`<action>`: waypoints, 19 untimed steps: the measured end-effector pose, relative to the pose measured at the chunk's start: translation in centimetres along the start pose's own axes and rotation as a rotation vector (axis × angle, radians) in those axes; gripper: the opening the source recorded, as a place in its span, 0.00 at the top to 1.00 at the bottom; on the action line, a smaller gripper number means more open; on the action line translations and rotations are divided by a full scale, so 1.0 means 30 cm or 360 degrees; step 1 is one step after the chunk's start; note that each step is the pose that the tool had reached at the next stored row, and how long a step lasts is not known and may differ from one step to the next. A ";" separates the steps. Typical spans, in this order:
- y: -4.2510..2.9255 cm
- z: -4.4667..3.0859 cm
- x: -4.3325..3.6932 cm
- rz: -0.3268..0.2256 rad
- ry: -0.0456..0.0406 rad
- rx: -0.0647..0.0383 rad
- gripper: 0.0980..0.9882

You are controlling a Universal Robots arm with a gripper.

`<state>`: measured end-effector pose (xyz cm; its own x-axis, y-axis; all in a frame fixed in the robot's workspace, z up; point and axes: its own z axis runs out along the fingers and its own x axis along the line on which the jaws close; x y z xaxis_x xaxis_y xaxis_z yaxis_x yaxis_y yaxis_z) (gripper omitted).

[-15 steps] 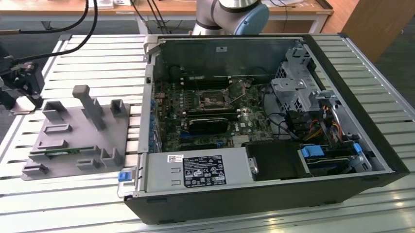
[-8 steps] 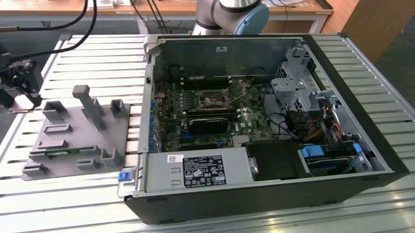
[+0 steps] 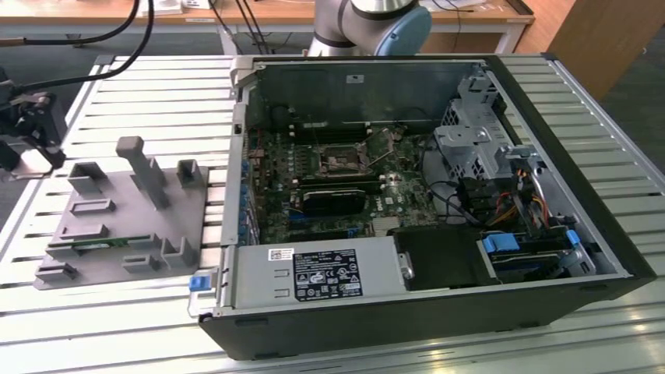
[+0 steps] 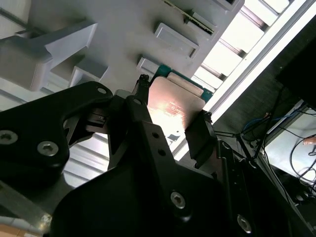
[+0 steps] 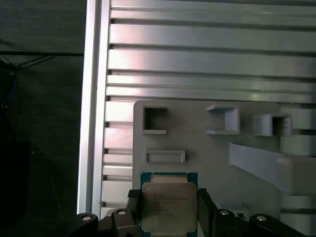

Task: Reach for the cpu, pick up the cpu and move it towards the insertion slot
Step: 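Pick up the cpu and move it towards the insertion slot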

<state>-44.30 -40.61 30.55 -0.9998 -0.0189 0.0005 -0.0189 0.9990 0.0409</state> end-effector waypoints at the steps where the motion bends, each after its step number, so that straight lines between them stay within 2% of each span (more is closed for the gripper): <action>1: 0.000 -0.002 0.000 0.0000 0.0000 0.0000 0.50; 8: 0.001 -0.024 0.000 0.0000 0.0000 0.0000 0.50; 12: 0.002 -0.045 0.000 0.0000 0.0000 0.0000 0.50; 14: 0.003 -0.061 0.000 0.0000 0.0000 0.0000 0.50; 19: 0.006 -0.118 0.000 0.0000 0.0000 0.0000 0.50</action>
<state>-44.30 -40.57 34.09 -0.9998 -0.0189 0.0005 -0.0189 0.9990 0.0409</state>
